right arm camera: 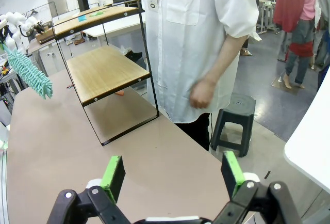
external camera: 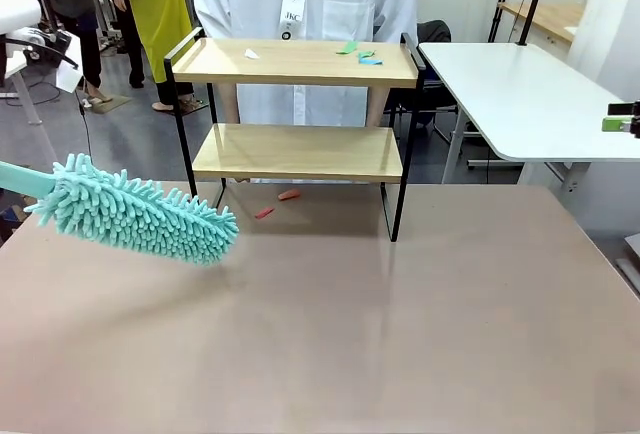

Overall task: Clean the shelf.
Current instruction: Clean the specific section of the Shelf indicated by the human with the Duster.

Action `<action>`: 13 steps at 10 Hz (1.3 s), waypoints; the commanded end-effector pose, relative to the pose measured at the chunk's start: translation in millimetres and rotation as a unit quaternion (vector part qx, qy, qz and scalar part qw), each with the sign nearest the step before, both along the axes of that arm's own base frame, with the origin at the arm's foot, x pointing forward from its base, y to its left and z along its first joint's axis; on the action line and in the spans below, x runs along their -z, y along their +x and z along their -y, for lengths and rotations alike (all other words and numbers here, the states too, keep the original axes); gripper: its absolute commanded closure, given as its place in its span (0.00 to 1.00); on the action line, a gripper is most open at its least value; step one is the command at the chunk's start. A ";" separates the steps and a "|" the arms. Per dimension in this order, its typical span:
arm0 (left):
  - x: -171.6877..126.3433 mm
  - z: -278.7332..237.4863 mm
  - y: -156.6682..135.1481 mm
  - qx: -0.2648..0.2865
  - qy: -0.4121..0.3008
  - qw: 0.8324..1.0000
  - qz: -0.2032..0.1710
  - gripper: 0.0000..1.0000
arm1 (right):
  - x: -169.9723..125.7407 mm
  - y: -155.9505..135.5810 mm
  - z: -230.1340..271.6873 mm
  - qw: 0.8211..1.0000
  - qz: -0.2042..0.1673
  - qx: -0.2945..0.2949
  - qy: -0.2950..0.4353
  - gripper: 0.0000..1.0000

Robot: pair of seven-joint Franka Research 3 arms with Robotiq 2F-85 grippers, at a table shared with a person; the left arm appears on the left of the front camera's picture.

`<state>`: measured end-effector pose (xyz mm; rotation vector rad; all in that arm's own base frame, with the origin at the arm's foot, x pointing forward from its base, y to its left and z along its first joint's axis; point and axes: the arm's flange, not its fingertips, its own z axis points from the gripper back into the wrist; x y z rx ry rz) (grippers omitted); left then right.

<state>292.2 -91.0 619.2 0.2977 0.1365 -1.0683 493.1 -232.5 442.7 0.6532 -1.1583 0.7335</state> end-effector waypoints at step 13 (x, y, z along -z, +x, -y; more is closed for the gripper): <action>2.5 -2.8 -1.8 0.000 -0.001 1.000 0.007 0.87 | -2.2 0.1 -1.4 1.000 0.001 -0.001 -0.004 0.00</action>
